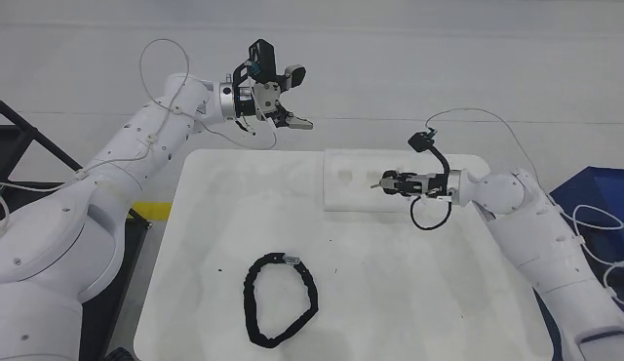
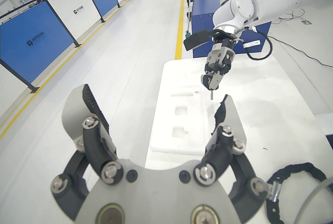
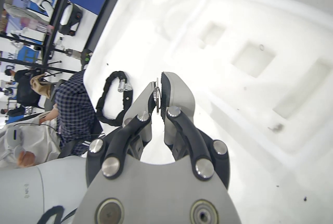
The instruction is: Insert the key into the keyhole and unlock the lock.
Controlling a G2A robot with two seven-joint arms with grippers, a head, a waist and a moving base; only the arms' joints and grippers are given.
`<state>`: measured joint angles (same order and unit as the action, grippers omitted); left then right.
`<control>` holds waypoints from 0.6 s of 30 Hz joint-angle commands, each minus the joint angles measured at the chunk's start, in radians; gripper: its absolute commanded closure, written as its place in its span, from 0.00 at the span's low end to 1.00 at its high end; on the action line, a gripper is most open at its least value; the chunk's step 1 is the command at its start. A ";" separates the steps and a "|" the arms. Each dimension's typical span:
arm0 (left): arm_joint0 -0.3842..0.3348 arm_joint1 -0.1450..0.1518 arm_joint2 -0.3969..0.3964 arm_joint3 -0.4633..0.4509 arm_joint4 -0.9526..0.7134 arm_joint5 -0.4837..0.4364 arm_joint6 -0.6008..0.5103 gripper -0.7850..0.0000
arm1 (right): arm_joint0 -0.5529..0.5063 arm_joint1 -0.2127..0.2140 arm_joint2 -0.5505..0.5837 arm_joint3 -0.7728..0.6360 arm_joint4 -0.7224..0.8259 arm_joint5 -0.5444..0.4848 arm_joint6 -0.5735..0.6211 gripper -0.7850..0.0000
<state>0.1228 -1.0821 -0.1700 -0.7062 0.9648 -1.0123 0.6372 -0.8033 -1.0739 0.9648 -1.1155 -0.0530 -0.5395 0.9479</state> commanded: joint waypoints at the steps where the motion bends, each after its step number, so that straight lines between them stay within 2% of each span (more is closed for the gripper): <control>1: 0.000 0.000 0.000 0.000 0.000 0.000 0.000 0.00 | -0.009 0.001 0.006 -0.014 0.058 -0.037 0.022 1.00; 8: 0.000 0.000 0.000 0.000 0.000 0.000 0.000 0.00 | -0.009 0.007 0.033 -0.054 0.174 -0.117 0.094 1.00; 18: 0.000 0.000 0.000 0.000 0.000 0.000 0.000 0.00 | -0.059 0.043 0.142 -0.162 0.108 -0.098 0.052 1.00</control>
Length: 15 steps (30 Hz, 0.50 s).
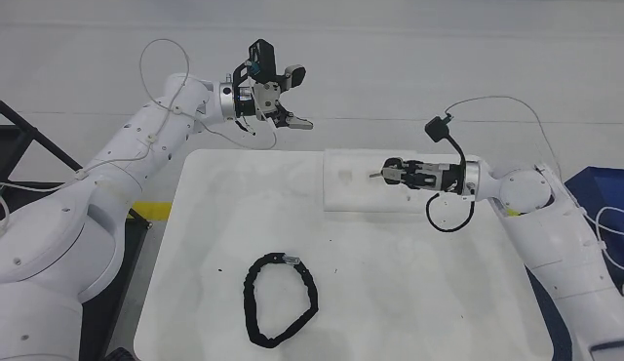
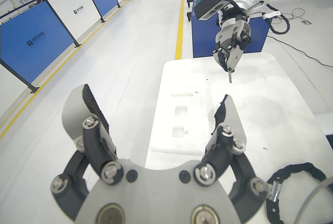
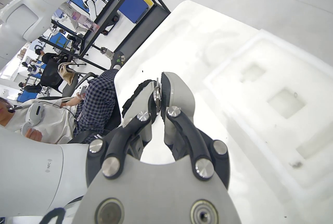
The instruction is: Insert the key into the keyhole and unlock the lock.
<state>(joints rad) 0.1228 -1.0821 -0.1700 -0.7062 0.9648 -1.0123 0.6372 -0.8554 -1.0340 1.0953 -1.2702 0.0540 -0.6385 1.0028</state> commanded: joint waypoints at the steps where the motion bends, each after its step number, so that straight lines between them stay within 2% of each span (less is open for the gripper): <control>1: 0.000 0.000 0.000 0.000 0.000 0.000 0.000 0.00 | -0.017 0.007 0.025 -0.017 0.003 0.003 -0.007 1.00; 7: 0.000 0.000 0.000 0.000 0.000 0.000 0.000 0.00 | -0.055 0.019 0.058 -0.048 0.036 0.029 -0.003 1.00; 15: 0.000 0.000 0.000 0.000 0.000 0.000 0.000 0.00 | -0.056 0.019 0.056 -0.047 0.044 0.033 0.002 1.00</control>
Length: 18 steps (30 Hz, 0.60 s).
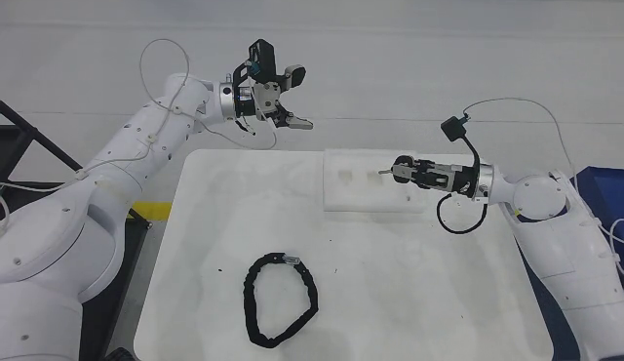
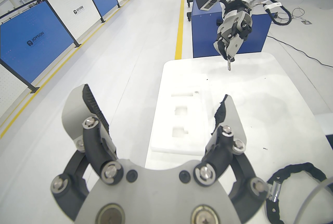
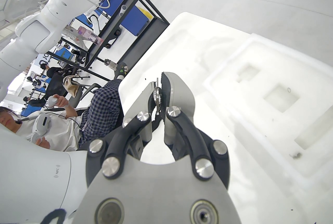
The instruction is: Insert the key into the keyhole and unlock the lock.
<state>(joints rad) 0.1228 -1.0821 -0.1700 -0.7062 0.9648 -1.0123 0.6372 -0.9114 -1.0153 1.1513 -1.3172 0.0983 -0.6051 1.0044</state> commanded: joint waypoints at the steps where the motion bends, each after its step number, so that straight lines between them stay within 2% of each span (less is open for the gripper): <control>1: 0.000 0.000 0.000 0.000 0.000 0.000 0.000 0.00 | 0.000 0.000 0.000 0.000 0.000 0.000 0.000 1.00; 6: 0.000 0.000 0.000 0.000 0.000 0.000 0.000 0.00 | 0.000 0.000 0.000 0.000 0.000 0.000 0.000 1.00; 9: 0.024 0.006 -0.019 -0.017 -0.010 0.033 -0.042 0.00 | 0.000 0.000 0.000 0.000 0.000 0.000 0.000 1.00; 18: 0.116 0.052 -0.041 -0.052 0.006 0.000 -0.092 0.00 | 0.000 0.000 0.000 0.000 0.000 0.000 0.000 1.00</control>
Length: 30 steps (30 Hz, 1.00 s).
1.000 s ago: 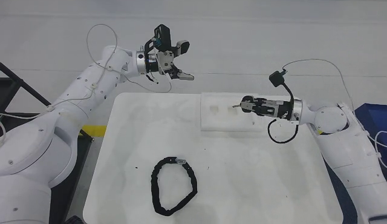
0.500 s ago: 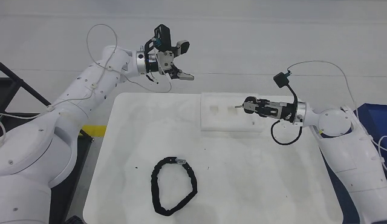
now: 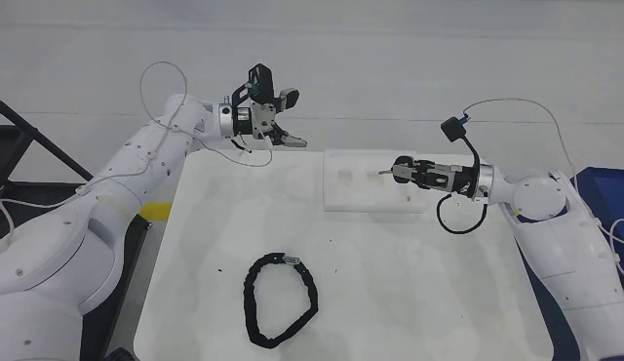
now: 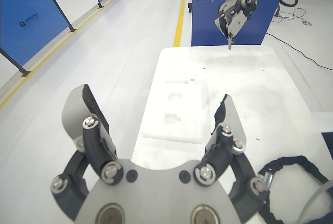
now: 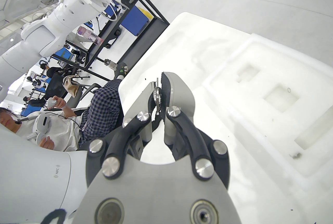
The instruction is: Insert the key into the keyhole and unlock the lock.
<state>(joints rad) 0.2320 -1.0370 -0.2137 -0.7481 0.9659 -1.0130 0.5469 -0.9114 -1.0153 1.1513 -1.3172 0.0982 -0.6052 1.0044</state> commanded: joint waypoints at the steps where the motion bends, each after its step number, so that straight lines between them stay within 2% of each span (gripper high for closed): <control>1: 0.013 0.016 0.005 -0.028 0.005 0.001 0.007 0.00 | 0.000 0.000 0.000 0.000 0.000 0.000 0.000 1.00; 8: 0.033 0.097 0.044 -0.148 0.088 0.001 0.056 0.00 | 0.000 0.000 0.000 0.000 0.000 0.000 0.000 1.00; 13: 0.093 0.140 0.044 -0.228 0.153 0.001 0.056 0.00 | 0.000 0.000 0.000 0.000 0.000 0.000 0.000 1.00; 17: 0.126 0.163 0.044 -0.283 0.206 0.001 0.063 0.00 | 0.000 0.000 0.000 0.000 0.000 0.000 0.000 1.00; 19: 0.135 0.175 0.044 -0.317 0.235 0.001 0.131 0.00 | 0.000 0.000 0.000 0.000 0.000 0.000 0.000 1.00; 23: 0.144 0.202 0.044 -0.299 0.385 0.001 0.203 0.00 | 0.000 0.000 0.000 0.000 0.000 0.000 0.000 1.00; 30: 0.178 0.205 0.044 -0.310 0.580 0.001 0.261 0.00 | 0.000 0.000 0.000 0.000 0.000 0.000 0.000 1.00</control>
<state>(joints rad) 0.4043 -0.8311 -0.1700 -1.0521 1.5342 -1.0123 0.8095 -0.9114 -1.0153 1.1513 -1.3172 0.0982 -0.6052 1.0044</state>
